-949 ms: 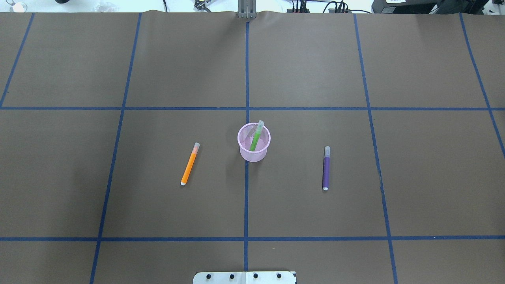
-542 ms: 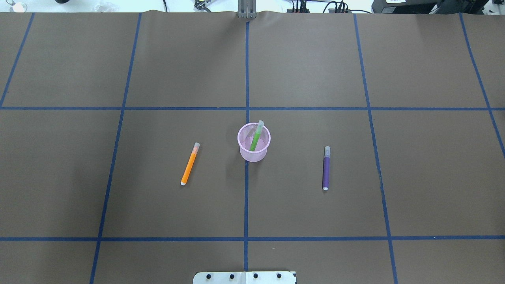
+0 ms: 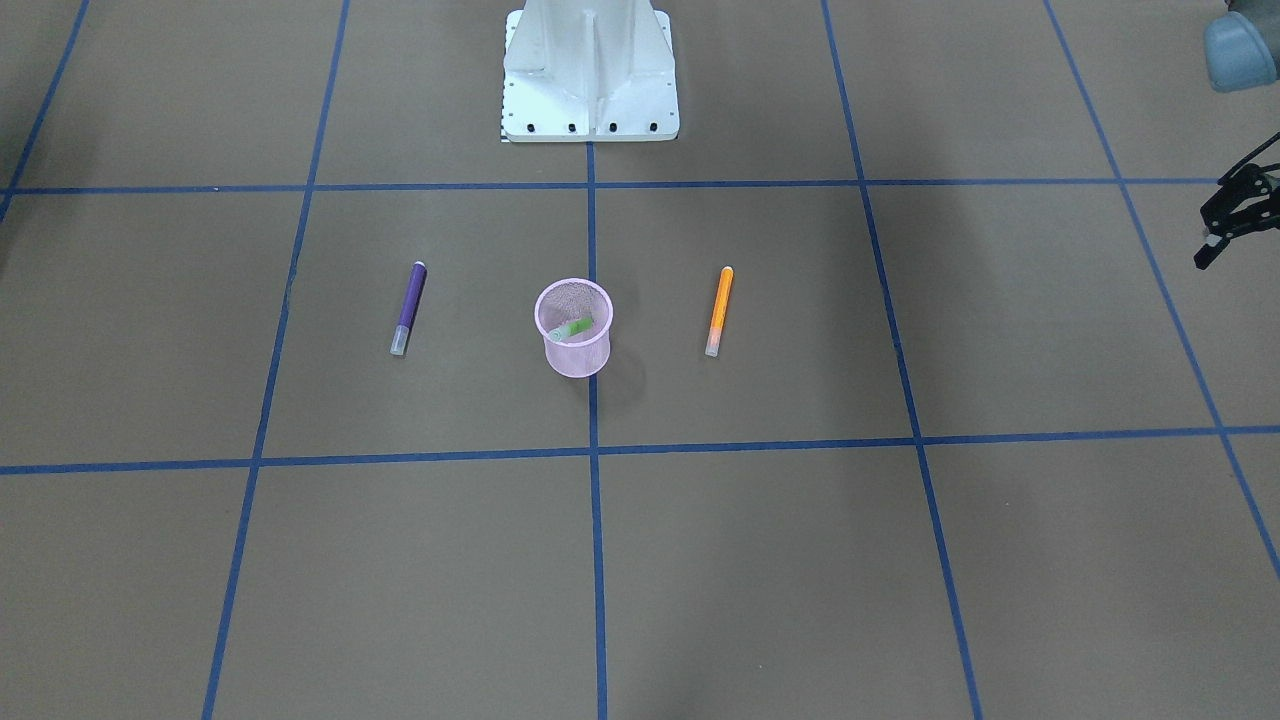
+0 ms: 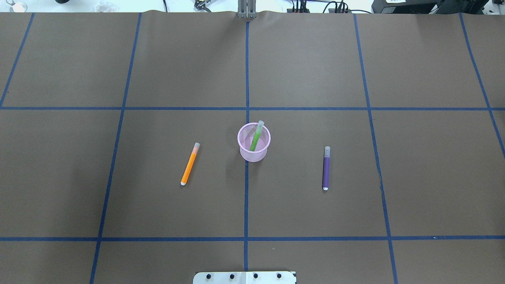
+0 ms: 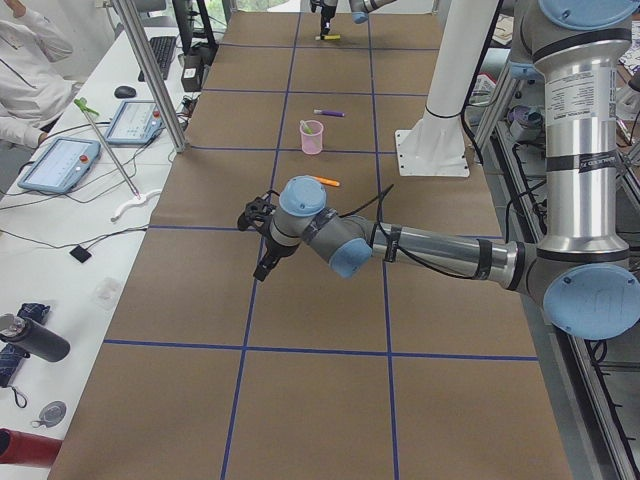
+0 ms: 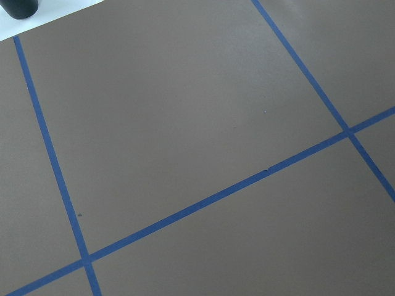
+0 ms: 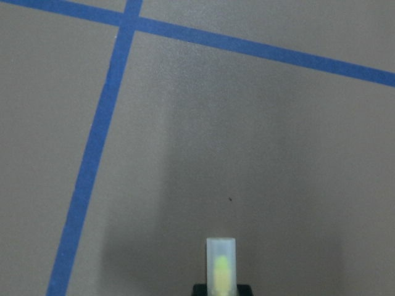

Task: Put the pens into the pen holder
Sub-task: 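Lower the right gripper onto the yellow highlighter and close it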

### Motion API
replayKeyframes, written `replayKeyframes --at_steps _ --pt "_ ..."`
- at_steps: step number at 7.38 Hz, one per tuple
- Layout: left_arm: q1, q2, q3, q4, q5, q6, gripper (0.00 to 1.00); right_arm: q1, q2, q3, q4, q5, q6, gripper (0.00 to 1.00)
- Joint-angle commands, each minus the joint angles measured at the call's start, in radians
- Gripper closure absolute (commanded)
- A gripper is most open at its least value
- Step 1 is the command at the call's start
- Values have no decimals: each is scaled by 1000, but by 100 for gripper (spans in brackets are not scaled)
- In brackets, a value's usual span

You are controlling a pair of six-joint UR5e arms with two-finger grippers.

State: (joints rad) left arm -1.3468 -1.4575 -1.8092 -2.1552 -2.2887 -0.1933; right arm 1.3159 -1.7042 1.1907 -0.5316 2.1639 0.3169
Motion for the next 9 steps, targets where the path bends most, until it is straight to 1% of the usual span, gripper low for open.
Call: replayKeyframes --at_steps 1,2,3,4,5,6,7,8,9 --pt "0 2 2 2 3 0 0 8 17 143 -1 -6 69 100" --pt "-3 5 2 3 8 0 0 8 29 250 1 -45 238 100" --pt "-3 5 2 3 12 0 0 6 31 354 -1 -131 357 100" --pt "-3 5 5 3 14 0 0 5 37 419 1 -153 385 100" --pt "-3 5 5 5 14 -2 0 3 57 487 1 -153 386 100" --pt "-3 5 5 5 14 -2 0 -16 73 527 4 -150 386 100" --pt "-2 3 5 8 14 -5 0 -91 137 539 40 -154 399 100" --pt "-2 3 7 9 14 -5 0 -162 188 540 70 -167 471 100" --pt "-2 2 7 12 15 -5 0 -252 249 541 73 -265 500 100"
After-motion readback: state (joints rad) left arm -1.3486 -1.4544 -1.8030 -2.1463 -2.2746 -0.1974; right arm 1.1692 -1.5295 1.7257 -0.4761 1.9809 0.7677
